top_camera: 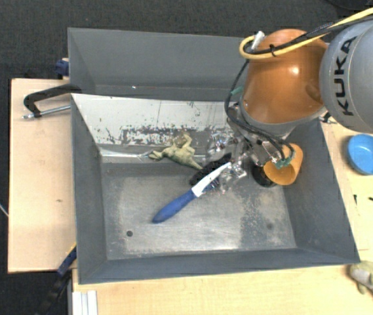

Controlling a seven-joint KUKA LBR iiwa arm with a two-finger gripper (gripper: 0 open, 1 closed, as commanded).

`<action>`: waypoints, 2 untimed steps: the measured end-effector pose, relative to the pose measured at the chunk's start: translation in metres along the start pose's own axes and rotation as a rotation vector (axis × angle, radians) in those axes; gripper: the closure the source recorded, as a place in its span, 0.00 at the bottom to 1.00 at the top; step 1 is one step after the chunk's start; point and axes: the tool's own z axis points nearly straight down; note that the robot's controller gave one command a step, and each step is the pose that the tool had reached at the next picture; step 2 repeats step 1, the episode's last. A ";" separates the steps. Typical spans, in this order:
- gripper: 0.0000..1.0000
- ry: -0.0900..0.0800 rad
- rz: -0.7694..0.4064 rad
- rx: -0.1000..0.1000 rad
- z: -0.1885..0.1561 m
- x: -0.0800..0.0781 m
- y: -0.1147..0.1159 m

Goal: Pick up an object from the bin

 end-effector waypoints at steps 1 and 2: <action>1.00 0.003 -0.515 -0.002 -0.128 -0.009 0.017; 1.00 0.003 -0.515 -0.002 -0.128 -0.009 0.017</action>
Offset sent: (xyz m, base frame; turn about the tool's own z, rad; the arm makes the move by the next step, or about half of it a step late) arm -0.0019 0.0182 0.1253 -0.5158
